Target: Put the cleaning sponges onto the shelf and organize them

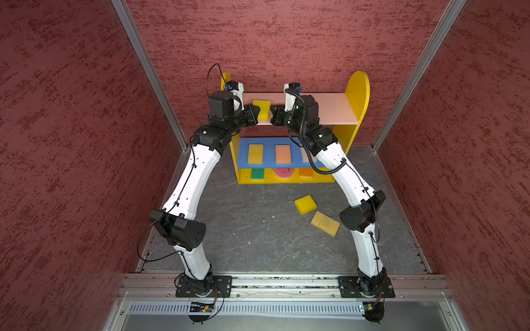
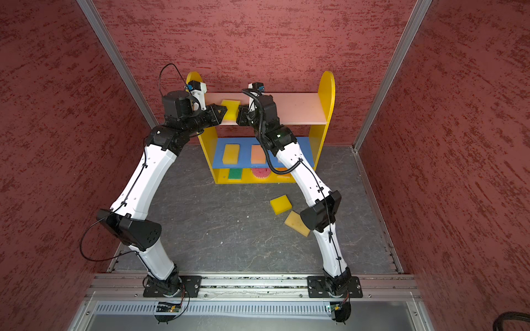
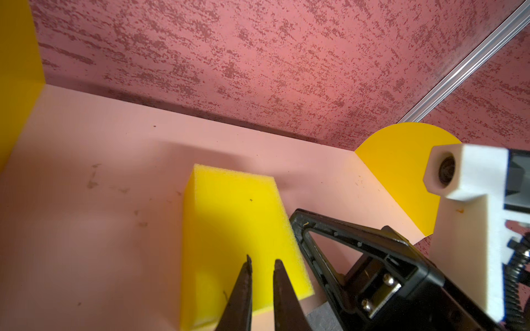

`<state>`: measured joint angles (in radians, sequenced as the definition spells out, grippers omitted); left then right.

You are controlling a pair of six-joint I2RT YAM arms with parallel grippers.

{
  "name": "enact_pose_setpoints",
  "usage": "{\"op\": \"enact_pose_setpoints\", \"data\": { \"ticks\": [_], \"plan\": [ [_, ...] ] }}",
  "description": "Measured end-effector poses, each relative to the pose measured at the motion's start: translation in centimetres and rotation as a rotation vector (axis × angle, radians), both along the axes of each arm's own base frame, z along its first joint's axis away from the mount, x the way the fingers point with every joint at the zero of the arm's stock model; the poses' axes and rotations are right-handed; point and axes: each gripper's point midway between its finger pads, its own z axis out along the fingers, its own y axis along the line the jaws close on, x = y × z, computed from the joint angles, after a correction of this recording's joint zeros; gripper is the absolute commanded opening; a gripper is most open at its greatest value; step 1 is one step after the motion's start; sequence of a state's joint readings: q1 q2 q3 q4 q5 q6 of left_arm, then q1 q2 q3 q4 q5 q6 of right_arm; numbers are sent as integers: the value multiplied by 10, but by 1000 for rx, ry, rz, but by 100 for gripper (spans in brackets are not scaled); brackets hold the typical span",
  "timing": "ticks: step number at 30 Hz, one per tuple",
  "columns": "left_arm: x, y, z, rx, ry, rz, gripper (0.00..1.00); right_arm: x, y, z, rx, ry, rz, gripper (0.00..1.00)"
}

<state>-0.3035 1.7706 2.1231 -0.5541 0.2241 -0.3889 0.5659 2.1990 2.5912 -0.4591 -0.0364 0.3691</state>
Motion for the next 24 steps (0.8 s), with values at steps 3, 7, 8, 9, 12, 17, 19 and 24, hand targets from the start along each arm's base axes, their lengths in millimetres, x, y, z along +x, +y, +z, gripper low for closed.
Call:
{"op": "enact_pose_setpoints", "data": {
  "ticks": [3,7,8,9,12,17,19,24],
  "plan": [
    [-1,0,0,-5,2,0,16,1,2,1,10,-1,12,1],
    [-4,1,2,-12,3,-1,16,2,6,3,25,-13,39,0],
    [-5,1,3,-15,3,-1,17,3,7,3,28,-17,42,0],
    [-5,1,3,-16,3,-1,17,3,7,3,29,-19,45,0],
    [-5,1,4,-19,2,0,18,3,8,3,29,-19,46,0],
    [-6,1,6,-23,-1,1,21,3,7,3,29,-19,45,1],
    [-6,2,10,-25,-8,1,21,3,7,3,29,-19,43,1],
    [-9,4,14,-25,-18,3,20,4,6,1,26,-15,37,3]
  ]
}}
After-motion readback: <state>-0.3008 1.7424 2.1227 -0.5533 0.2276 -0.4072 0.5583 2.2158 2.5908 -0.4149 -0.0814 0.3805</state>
